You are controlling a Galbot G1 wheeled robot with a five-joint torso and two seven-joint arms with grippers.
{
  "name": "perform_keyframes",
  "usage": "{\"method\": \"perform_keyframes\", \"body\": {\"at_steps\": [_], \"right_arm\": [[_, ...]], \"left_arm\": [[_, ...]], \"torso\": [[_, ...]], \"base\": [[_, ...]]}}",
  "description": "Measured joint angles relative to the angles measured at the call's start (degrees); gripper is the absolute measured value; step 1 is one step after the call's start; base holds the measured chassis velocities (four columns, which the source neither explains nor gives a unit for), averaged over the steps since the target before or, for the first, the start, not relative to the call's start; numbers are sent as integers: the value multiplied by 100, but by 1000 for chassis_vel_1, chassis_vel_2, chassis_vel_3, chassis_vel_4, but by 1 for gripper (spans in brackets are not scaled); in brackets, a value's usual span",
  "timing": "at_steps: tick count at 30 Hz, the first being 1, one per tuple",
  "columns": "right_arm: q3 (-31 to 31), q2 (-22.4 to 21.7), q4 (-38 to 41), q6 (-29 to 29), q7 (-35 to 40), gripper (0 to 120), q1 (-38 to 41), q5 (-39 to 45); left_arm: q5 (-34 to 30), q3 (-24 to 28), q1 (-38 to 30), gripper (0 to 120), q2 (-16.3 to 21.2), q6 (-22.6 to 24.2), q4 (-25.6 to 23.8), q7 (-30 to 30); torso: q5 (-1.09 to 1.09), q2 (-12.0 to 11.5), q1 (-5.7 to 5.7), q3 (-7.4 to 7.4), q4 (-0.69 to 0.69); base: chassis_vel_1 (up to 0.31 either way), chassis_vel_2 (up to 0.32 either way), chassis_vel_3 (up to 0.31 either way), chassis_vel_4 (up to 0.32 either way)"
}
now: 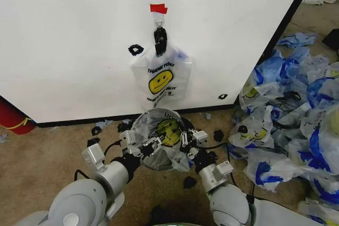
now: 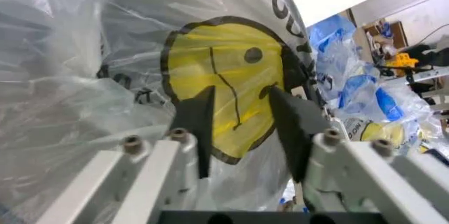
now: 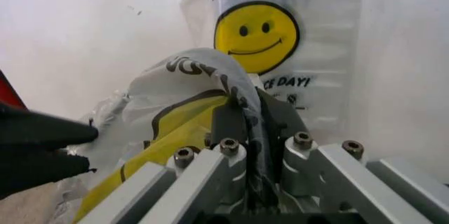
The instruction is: Pick up the garbage bag from the wall and place it over the trash bin.
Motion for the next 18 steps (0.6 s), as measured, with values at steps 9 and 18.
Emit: {"method": "perform_keyframes", "body": {"at_steps": [9,18], "right_arm": [[-163,-139,66,2,15,1,284,42],[-326,-303,234,-2,29,1,439,73]], "left_arm": [[88,183,-79,0,-111,-10,1,10],[180,528,-428,0,-329,-64,329,30]], "torso": [[-1,0,0,0,0],[0,0,0,0,0]], "base": [[0,0,0,0],[0,0,0,0]]}}
